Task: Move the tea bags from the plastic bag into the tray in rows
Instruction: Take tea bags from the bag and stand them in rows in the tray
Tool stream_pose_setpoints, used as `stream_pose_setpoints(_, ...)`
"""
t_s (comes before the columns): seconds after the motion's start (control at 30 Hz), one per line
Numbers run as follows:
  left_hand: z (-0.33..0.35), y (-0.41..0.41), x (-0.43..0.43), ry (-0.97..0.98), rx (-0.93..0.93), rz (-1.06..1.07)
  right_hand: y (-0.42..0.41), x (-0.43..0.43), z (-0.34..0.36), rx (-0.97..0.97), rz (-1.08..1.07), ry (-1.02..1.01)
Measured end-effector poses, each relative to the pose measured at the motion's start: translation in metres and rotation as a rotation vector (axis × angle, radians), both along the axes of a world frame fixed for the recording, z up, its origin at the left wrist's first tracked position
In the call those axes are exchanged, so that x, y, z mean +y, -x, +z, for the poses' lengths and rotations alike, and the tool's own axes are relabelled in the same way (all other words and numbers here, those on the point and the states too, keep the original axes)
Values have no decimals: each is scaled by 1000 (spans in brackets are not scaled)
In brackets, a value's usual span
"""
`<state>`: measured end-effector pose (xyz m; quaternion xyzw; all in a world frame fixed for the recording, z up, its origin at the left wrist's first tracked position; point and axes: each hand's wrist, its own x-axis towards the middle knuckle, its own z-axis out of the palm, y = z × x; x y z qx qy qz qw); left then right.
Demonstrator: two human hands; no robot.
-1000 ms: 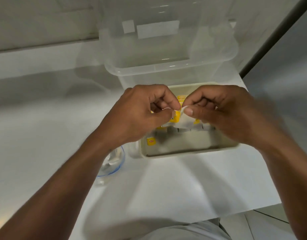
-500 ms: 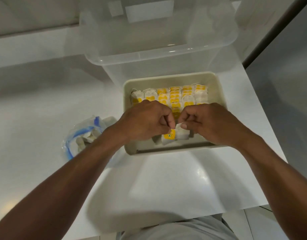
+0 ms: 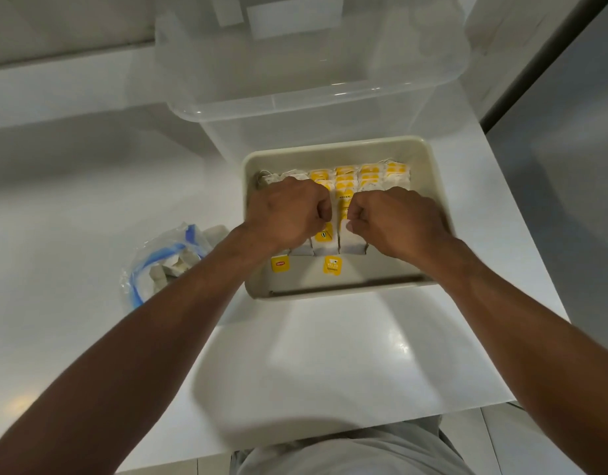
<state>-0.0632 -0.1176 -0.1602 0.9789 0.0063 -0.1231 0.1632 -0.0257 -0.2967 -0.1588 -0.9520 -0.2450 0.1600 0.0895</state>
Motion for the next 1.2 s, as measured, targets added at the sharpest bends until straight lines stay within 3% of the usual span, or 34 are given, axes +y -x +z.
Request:
stream_pose_setpoints(0.13, -4, 0, -1, -37, 2, 5, 1, 0, -2, -26, 2, -17)
stream_pose_setpoints(0.27, -4, 4, -1, -54, -36, 3, -2, -3, -5, 81, 20, -129)
stream_pose_setpoints(0.53, -5, 15, -11, -367, -162, -81, -2, 1, -9, 50, 51, -157)
stream_pose_setpoints(0.67, -2, 17, -12, -383, -157, -55, 1, -3, -6, 8, 49, -180)
stream_pose_setpoints(0.93, 0, 23, -17, -460, -89, -123, 13, -4, 1, -16, 195, 164)
stream_pose_setpoints(1.1, -1, 17, -15, -449, -55, -100, 7, 4, 0, -48, 134, 121)
stream_pose_setpoints(1.2, 2, 14, -13, -408, -35, -79, 4, 4, -2, 26, 86, 79)
